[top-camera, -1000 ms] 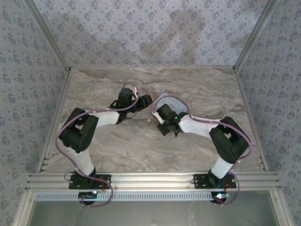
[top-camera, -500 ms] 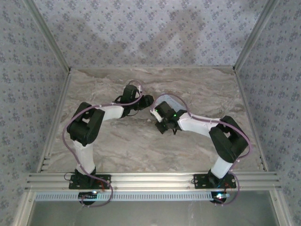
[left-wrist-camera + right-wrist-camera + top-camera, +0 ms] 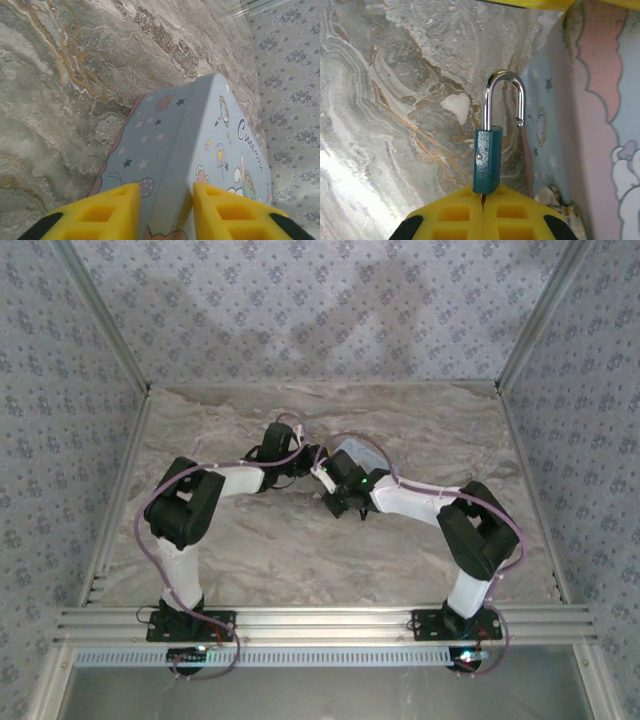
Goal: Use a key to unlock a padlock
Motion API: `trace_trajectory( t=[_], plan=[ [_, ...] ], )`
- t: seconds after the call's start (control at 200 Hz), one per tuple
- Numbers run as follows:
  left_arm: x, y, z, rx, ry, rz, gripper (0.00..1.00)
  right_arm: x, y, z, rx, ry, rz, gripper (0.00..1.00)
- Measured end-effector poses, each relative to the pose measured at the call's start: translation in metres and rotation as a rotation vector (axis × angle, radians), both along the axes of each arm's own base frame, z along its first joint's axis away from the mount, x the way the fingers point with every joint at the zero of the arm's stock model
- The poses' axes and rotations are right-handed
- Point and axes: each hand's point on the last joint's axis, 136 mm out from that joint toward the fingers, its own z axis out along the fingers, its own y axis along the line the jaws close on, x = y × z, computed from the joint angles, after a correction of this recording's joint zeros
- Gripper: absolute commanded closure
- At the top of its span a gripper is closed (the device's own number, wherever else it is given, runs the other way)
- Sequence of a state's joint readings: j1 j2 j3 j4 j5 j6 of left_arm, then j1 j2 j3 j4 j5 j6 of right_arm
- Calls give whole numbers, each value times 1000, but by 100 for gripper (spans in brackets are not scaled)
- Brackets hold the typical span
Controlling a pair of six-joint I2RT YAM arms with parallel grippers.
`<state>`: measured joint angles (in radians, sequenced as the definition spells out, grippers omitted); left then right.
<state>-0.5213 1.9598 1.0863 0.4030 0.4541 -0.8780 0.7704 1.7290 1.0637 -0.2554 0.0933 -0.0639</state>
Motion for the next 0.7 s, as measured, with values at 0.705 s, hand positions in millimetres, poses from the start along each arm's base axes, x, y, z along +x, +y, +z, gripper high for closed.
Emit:
trace_trajectory(
  t=[0.705],
  plan=[
    [-65,78,78,159,-207,149,37,-39,-97,93,239,-93,-370,100]
  ],
)
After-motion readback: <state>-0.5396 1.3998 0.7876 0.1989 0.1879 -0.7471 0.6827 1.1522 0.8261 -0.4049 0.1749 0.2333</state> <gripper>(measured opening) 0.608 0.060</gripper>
